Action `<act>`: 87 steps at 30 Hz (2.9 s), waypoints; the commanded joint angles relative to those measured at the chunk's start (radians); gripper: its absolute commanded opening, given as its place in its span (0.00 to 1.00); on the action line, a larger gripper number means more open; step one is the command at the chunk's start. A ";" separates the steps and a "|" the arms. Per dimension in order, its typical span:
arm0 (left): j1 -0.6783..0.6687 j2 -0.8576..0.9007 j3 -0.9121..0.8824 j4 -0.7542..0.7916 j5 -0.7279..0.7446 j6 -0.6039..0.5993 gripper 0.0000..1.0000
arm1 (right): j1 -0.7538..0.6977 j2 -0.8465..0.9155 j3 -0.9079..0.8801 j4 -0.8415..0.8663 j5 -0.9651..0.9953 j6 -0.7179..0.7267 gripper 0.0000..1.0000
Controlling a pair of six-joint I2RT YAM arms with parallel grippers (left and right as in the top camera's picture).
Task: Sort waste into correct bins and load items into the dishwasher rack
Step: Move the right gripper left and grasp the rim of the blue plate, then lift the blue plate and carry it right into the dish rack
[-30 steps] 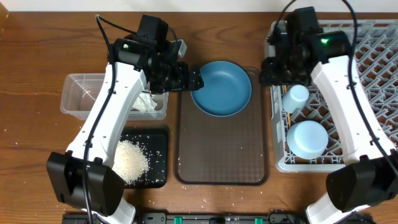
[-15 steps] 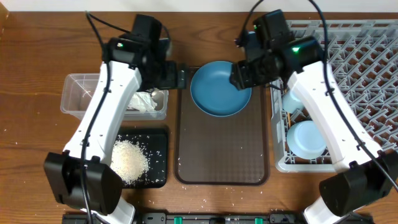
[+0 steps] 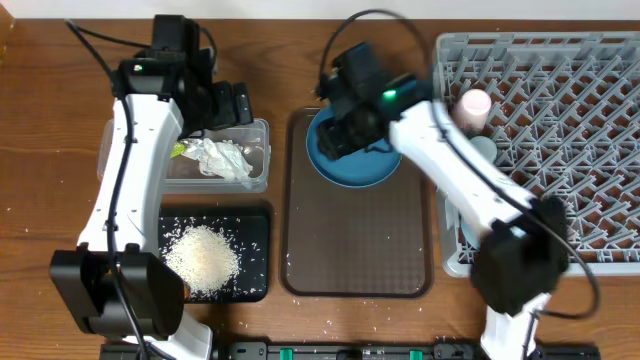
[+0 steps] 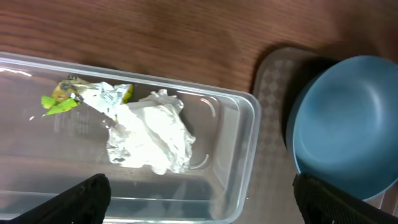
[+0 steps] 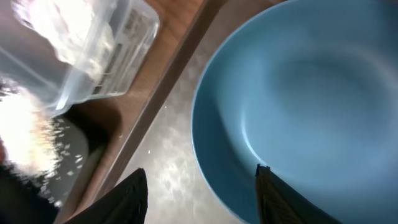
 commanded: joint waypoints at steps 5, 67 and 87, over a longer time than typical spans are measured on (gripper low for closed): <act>0.002 0.002 0.008 0.000 -0.012 0.014 0.96 | 0.074 0.146 0.002 0.063 0.030 0.004 0.54; 0.002 0.002 0.008 0.000 -0.012 0.014 0.96 | -0.818 -0.325 0.063 0.017 -1.030 -0.060 0.01; 0.002 0.002 0.008 0.000 -0.012 0.014 0.96 | -1.107 -0.044 0.061 -0.113 -1.244 -0.250 0.01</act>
